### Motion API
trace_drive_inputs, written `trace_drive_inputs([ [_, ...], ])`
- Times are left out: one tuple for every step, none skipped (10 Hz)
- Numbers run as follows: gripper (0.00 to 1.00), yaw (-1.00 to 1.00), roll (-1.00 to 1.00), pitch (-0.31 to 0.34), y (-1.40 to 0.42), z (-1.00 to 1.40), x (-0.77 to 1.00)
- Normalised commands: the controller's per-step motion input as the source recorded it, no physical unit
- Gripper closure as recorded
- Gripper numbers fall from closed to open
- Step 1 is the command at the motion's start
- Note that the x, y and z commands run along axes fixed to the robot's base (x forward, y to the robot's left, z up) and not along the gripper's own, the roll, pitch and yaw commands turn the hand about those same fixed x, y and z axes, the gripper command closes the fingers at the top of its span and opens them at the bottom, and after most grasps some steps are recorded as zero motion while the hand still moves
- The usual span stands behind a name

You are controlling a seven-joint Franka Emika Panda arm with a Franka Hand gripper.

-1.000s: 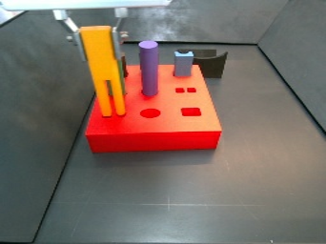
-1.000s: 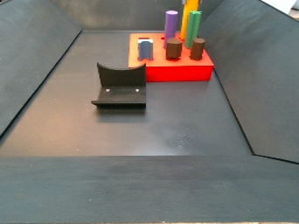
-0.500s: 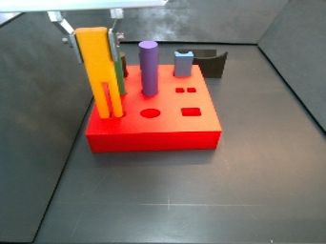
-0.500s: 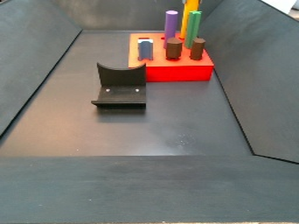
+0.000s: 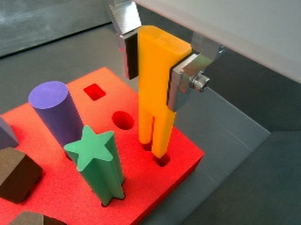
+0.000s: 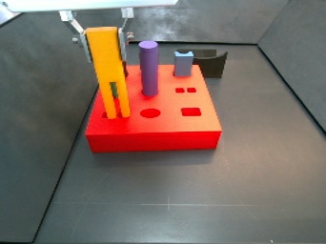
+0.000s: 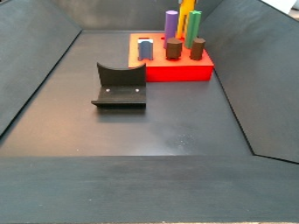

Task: Pick up the square-circle object. Move up. Rotate the square-circle object. Move to above the board. Insert the square-circle object.
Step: Insert the square-circle object.

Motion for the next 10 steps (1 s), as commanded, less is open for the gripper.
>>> trace_drive_inputs([
  [1.00,0.00,0.02,0.019,0.06,-0.19,-0.25],
  [1.00,0.00,0.04,0.047,0.09,-0.15,-0.25],
  [1.00,-0.01,0.06,0.060,0.08,-0.15,-0.25],
  [1.00,-0.01,0.02,0.004,0.00,-0.22,-0.16],
  [1.00,-0.07,0.00,0.000,0.00,-0.29,0.00],
  [1.00,-0.12,0.00,-0.003,0.00,-0.38,0.00],
  [1.00,-0.13,0.00,-0.041,-0.03,-0.42,0.02],
  [1.00,-0.14,0.01,-0.004,-0.04,-0.32,0.08],
  [1.00,-0.14,0.02,0.000,-0.03,-0.27,0.08],
  [1.00,-0.13,0.02,0.000,0.00,-0.27,0.08],
])
